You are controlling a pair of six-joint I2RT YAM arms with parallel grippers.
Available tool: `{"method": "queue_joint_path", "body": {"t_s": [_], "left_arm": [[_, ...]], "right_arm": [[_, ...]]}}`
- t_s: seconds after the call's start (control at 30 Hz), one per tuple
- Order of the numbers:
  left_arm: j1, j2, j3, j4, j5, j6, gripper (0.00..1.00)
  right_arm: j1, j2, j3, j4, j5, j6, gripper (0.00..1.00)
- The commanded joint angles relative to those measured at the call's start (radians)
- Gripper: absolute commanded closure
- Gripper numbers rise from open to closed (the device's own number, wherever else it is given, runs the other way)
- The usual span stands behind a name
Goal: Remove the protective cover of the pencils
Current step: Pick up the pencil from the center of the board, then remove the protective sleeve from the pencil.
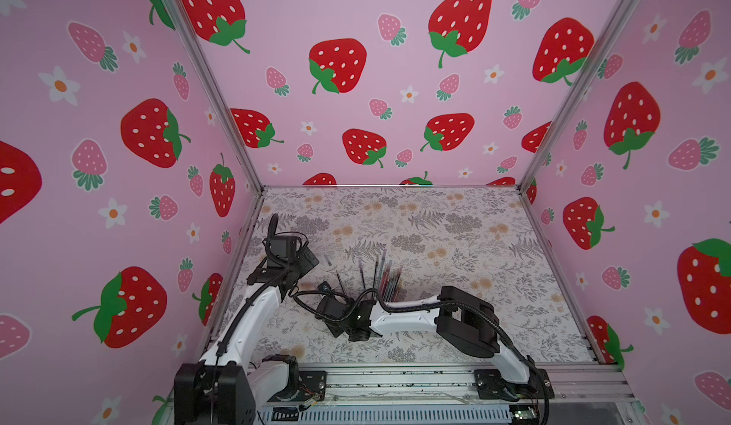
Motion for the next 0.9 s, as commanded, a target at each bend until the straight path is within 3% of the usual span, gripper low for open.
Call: {"method": "queue_joint_path", "body": {"t_s": [0.0, 0.1, 0.2, 0.37, 0.63, 0.87], "left_arm": [[0.006, -0.133, -0.05, 0.012, -0.099, -0.013, 0.04], [0.009, -0.215, -0.066, -0.026, -0.08, 0.003, 0.01], [0.009, -0.243, -0.067, -0.03, 0.05, 0.077, 0.0], [0.009, -0.284, -0.105, -0.038, 0.126, 0.078, 0.0], [0.008, -0.274, -0.151, 0.009, 0.313, 0.054, 0.04], [-0.009, -0.228, -0.194, 0.109, 0.4, 0.013, 0.07]], "right_arm": [[-0.003, -0.059, -0.049, 0.041, 0.036, -0.002, 0.94], [-0.003, -0.087, -0.076, 0.065, 0.052, -0.012, 0.96], [-0.001, -0.125, -0.12, 0.12, 0.056, -0.026, 0.97], [0.013, -0.187, -0.181, 0.181, 0.098, -0.049, 0.98], [0.014, -0.278, -0.27, 0.232, 0.165, -0.055, 1.0], [0.014, -0.304, -0.276, 0.232, 0.193, -0.074, 1.0]]}}
